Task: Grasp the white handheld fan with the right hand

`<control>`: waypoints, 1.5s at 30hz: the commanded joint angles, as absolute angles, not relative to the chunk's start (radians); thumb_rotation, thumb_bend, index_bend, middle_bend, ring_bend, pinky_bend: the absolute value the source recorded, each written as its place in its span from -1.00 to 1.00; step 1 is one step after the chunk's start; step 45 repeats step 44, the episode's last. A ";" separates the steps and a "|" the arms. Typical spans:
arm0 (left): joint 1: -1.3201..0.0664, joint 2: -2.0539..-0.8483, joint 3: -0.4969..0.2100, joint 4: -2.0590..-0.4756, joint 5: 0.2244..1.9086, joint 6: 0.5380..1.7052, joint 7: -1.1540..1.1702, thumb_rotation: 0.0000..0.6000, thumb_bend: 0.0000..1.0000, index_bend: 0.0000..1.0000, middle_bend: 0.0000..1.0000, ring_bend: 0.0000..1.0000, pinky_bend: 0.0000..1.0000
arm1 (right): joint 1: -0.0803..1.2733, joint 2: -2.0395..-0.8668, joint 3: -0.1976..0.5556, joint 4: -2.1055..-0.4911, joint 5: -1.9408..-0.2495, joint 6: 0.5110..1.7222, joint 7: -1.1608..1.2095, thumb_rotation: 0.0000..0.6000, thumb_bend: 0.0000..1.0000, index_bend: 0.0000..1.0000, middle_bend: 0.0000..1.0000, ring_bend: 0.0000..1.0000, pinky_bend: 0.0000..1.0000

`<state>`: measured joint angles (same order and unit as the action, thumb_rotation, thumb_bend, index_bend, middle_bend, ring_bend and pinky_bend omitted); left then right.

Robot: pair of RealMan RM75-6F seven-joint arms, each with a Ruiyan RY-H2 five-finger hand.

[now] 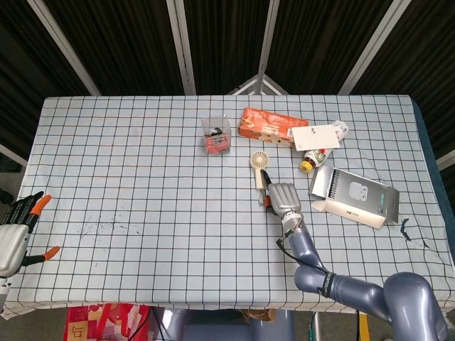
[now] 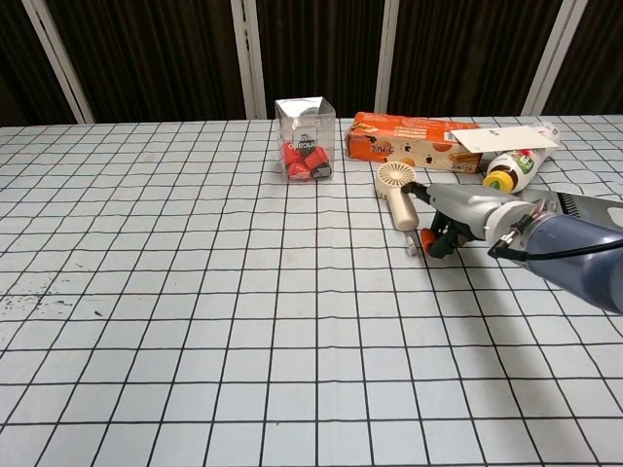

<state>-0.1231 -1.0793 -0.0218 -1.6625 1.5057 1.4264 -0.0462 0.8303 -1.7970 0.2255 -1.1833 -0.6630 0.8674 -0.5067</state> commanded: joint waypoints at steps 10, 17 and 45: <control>-0.122 -1.080 -0.022 -1.663 1.504 1.428 -0.045 1.00 -0.90 -1.00 -1.00 -1.00 -1.00 | 0.824 -1.772 0.247 -1.247 -0.705 0.928 -0.499 1.00 0.40 -1.00 0.61 0.81 0.81; -0.122 -1.083 -0.022 -1.659 1.506 1.431 -0.037 1.00 -0.90 -1.00 -1.00 -1.00 -1.00 | 0.786 -1.733 0.260 -1.319 -0.885 1.061 -0.401 1.00 0.40 -1.00 0.46 0.63 0.62; -0.086 -1.144 -0.012 -1.593 1.598 1.550 0.061 1.00 -0.92 -1.00 -1.00 -1.00 -1.00 | 0.164 -1.120 -0.191 -1.671 -1.501 1.688 -0.203 1.00 -0.16 -1.00 -1.00 -1.00 -1.00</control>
